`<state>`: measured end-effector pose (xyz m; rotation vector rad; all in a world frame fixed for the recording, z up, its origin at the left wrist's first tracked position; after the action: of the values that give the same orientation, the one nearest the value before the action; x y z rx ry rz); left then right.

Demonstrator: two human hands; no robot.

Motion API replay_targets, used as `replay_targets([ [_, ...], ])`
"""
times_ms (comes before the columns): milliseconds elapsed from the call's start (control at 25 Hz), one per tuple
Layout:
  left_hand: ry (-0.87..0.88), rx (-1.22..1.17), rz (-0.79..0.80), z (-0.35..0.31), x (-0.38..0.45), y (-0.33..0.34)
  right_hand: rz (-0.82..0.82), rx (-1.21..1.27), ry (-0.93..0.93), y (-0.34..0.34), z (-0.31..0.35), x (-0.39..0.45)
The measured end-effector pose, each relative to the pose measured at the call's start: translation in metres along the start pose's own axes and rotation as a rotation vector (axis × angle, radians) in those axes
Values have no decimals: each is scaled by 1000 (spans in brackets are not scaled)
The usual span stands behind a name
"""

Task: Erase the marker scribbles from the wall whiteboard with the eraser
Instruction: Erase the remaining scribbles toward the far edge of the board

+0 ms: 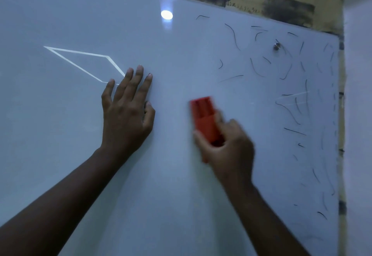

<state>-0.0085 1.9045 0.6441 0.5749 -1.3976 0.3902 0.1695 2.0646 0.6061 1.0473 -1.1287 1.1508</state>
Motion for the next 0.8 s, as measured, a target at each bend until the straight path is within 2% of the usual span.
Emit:
replay_targets([
  [80, 32, 2, -12, 8, 4, -6, 198, -10, -263, 18, 29, -42],
  [200, 146, 73, 11, 22, 6, -13, 401, -27, -607, 28, 43, -88],
  [280, 155, 98, 33, 22, 3, -14, 433, -69, -713, 25, 40, -86],
  [320, 138, 106, 33, 20, 2, -14, 409, -80, -709, 22, 36, -75],
  [400, 89, 120, 37, 11, 2, -11, 316, -67, -563, 11, 21, -35],
  [560, 10, 142, 107, -4, 16, -8, 126, -37, -119, -28, -38, 46],
  [800, 139, 155, 126, -40, 40, 2, -178, 57, 280, -89, -138, 59],
])
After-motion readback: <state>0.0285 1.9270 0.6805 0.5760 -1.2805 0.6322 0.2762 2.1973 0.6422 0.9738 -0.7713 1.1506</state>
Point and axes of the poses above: each hand's wrist, its own x-axis towards the middle knuckle, its own y-axis out of the palm, z = x × y, the point moved 3 cm from there along x, towards the middle knuckle, and after that the axes turned 6 degrees about x, right-handed, at the moved point
